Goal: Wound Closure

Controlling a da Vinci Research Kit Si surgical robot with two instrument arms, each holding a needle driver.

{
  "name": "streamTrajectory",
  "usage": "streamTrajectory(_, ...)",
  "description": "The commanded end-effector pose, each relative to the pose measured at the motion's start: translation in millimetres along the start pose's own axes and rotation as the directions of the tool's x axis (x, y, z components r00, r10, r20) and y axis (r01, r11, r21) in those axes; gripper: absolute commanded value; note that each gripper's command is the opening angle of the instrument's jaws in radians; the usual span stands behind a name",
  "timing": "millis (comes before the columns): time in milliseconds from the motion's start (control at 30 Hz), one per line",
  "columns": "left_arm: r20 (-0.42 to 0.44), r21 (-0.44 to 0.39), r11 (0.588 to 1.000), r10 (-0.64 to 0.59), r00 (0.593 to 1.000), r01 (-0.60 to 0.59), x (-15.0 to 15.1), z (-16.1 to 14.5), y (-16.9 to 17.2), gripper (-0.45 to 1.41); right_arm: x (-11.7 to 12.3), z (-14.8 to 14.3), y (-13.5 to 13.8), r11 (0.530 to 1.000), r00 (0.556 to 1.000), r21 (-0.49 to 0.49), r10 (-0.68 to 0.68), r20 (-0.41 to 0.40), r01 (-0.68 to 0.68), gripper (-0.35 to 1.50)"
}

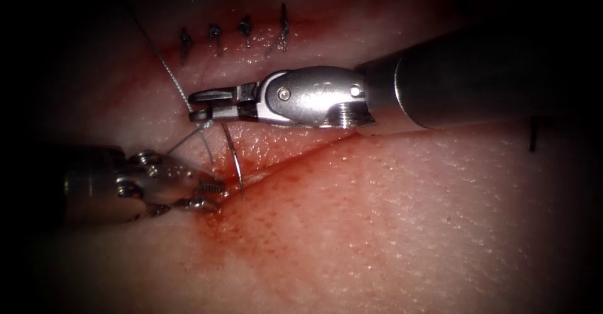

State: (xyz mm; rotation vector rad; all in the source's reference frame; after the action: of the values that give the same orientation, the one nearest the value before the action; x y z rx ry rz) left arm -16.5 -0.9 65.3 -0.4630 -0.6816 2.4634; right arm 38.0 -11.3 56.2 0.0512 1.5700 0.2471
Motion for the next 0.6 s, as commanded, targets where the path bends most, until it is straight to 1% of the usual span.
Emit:
streamTrajectory(33,0.000,-0.003,1.000,-0.004,1.000,0.004,-0.1,0.9,0.3,0.64,-1.1,0.9,-0.4,0.999,1.000,-0.030,-0.011,0.006,0.011,-0.35)
streamTrajectory(67,0.000,-0.003,1.000,-0.004,1.000,0.004,-0.1,0.9,0.3,0.64,-1.1,0.9,-0.4,0.999,1.000,-0.030,-0.011,0.006,0.011,-0.35)
streamTrajectory(100,0.000,-0.003,1.000,-0.003,1.000,0.003,-0.2,0.9,0.4,0.64,-1.2,1.1,-0.3,0.998,1.000,-0.066,-0.017,0.012,0.018,-0.35)
streamTrajectory(200,-0.001,-0.002,1.000,-0.008,1.000,0.008,-0.3,1.0,0.5,0.64,-1.2,1.3,-0.1,0.995,0.999,-0.092,-0.031,0.018,0.032,-0.35)
streamTrajectory(267,0.000,-0.003,1.000,-0.007,1.000,0.007,-0.4,1.1,0.5,0.61,-1.7,1.3,-0.1,0.993,0.999,-0.110,-0.037,0.032,0.040,-0.35)
streamTrajectory(300,0.000,-0.004,1.000,-0.007,1.000,0.007,-0.4,1.1,0.5,0.61,-2.5,1.3,-0.4,0.993,0.998,-0.107,-0.045,0.046,0.050,-0.35)
streamTrajectory(333,0.000,-0.004,1.000,-0.007,1.000,0.007,-0.4,1.1,0.5,0.61,-2.5,1.3,-0.4,0.993,0.998,-0.107,-0.045,0.046,0.050,-0.35)
streamTrajectory(433,0.000,-0.004,1.000,-0.007,1.000,0.007,-0.5,1.1,0.6,0.61,-3.6,1.4,-1.4,0.994,0.996,-0.091,-0.059,0.061,0.064,-0.35)
streamTrajectory(600,0.001,-0.005,1.000,-0.005,1.000,0.005,-0.6,1.0,0.5,0.61,-3.9,1.6,-2.2,0.994,0.996,-0.082,-0.062,0.063,0.068,-0.35)
